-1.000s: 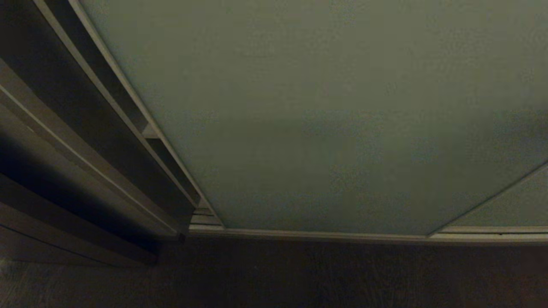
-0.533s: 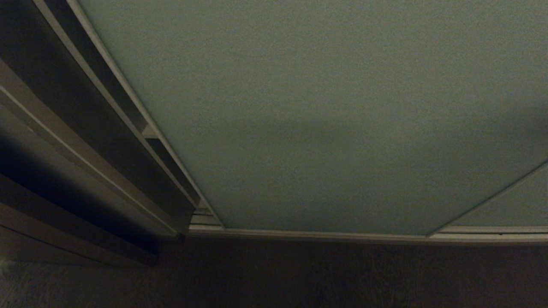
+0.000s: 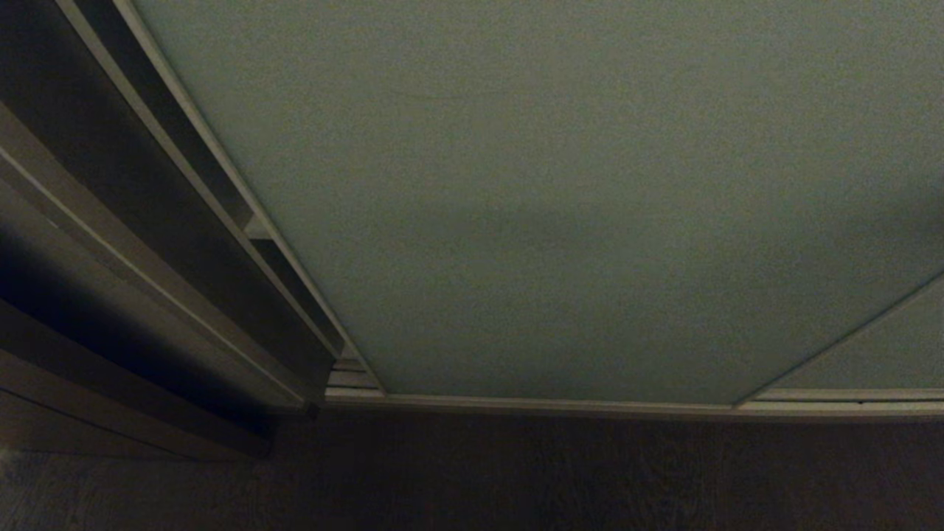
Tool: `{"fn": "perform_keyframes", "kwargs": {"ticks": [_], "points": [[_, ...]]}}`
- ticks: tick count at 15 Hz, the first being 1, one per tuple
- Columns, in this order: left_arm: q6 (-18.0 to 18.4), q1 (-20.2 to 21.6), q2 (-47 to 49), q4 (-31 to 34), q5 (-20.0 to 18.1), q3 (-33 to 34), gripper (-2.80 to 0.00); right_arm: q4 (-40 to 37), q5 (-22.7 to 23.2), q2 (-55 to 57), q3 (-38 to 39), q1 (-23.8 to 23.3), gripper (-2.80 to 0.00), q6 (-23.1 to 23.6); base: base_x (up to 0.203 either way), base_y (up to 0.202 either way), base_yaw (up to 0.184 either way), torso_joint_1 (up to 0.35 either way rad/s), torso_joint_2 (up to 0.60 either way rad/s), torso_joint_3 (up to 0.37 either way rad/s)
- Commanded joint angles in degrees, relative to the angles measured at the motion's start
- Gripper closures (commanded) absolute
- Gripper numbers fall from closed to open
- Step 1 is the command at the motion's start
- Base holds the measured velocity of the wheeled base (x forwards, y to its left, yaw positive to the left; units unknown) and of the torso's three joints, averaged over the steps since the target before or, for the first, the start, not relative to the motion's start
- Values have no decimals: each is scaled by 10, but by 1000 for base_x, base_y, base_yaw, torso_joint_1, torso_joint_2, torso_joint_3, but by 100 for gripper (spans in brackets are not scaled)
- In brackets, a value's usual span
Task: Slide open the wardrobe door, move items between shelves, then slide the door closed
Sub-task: Close the door
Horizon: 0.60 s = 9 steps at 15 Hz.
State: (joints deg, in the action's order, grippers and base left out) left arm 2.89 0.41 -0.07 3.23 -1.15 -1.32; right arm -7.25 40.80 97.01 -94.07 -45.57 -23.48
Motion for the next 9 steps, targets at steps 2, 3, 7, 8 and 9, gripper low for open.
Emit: {"fn": "perform_keyframes", "kwargs": {"ticks": [2, 3, 7, 8, 9], "points": [[0, 0, 0, 0, 0, 0, 0, -1, 5, -26, 23, 17, 0, -1, 0, 0, 0, 0, 0, 0], [0, 0, 0, 0, 0, 0, 0, 0, 6, -35, 30, 22, 0, -1, 0, 0, 0, 0, 0, 0], [0, 0, 0, 0, 0, 0, 0, -1, 7, -60, 50, 36, 0, -1, 0, 0, 0, 0, 0, 0], [0, 0, 0, 0, 0, 0, 0, -1, 7, -66, 56, 38, 0, -1, 0, 0, 0, 0, 0, 0], [0, 0, 0, 0, 0, 0, 0, -1, 7, -70, 61, 41, 0, -1, 0, 0, 0, 0, 0, 0]]}}
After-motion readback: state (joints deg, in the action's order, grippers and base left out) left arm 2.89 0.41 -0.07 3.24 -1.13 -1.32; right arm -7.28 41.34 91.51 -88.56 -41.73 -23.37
